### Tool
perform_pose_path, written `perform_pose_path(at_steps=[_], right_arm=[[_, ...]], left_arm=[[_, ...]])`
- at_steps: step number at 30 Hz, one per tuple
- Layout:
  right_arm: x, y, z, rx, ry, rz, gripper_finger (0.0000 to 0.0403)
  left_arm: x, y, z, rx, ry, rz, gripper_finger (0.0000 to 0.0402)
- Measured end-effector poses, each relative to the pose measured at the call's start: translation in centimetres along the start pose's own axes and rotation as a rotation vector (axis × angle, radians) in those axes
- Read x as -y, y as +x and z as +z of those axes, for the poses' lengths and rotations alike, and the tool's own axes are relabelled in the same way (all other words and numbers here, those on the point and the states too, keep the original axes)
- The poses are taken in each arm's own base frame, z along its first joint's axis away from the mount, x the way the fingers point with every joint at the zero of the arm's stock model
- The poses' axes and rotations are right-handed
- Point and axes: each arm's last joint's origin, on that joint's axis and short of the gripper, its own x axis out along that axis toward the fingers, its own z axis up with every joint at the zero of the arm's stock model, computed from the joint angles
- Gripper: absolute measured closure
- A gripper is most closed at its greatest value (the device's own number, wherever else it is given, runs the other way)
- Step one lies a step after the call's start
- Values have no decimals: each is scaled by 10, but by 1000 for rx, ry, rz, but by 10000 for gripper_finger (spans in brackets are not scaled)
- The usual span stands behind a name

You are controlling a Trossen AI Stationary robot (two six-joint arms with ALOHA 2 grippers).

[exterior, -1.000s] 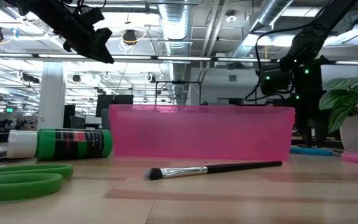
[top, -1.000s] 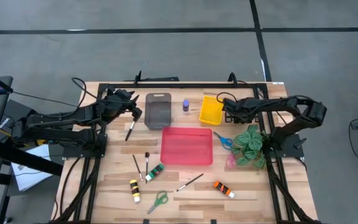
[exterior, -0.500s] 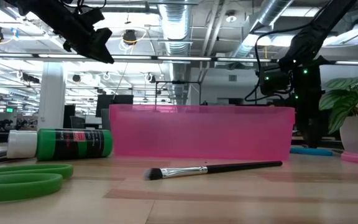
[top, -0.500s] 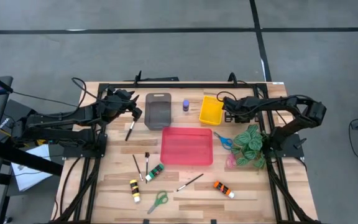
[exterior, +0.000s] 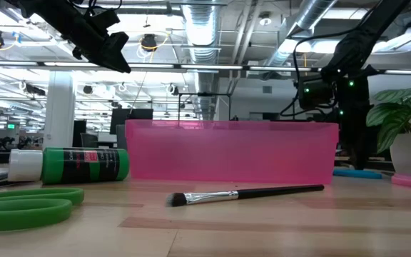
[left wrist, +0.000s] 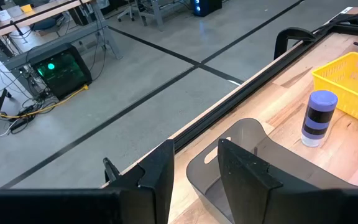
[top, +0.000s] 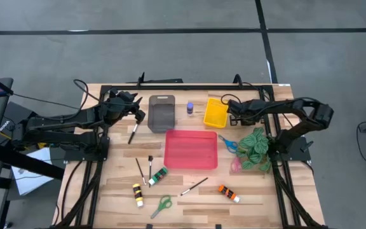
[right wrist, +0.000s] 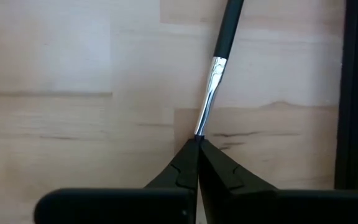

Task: Pick & Place Paint Supplies
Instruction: Put the black makeup brush into the red bin

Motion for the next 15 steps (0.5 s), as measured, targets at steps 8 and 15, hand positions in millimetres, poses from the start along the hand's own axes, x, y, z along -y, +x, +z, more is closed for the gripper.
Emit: perform_pose_path(at_steps=[8,15], right_arm=[[3,-9,-4,47,-41,-2,403],[12,-41,-7,163,-26,130,403]], left_arm=[[0,0,0,0,0,0,284],[0,0,0,0,0,0,284]])
